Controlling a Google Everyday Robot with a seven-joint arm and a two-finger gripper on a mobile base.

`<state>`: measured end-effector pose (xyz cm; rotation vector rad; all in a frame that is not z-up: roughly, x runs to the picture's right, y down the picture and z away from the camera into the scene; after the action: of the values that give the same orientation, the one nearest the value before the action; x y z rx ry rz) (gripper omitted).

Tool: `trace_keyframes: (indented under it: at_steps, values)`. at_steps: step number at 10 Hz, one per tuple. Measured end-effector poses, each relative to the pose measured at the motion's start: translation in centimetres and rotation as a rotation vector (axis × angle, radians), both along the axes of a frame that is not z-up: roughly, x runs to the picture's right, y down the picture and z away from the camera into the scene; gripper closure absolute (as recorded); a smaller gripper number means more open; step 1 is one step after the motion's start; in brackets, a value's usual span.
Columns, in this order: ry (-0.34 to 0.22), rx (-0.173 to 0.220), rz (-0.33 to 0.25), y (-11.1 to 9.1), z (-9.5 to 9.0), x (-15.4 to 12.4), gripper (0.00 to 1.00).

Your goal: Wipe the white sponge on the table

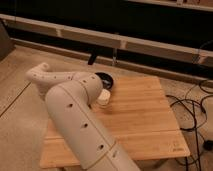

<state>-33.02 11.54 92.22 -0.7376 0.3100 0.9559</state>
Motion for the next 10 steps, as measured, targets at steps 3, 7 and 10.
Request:
trace_keyframes:
  at_steps: [3, 7, 10]
  values:
    - [0.069, 0.025, 0.041, 0.9, -1.9, 4.7, 1.00]
    - [0.208, 0.015, 0.122, -0.7, -2.3, 11.6, 1.00]
    - [0.212, -0.023, 0.079, -0.9, 0.0, 11.3, 1.00]
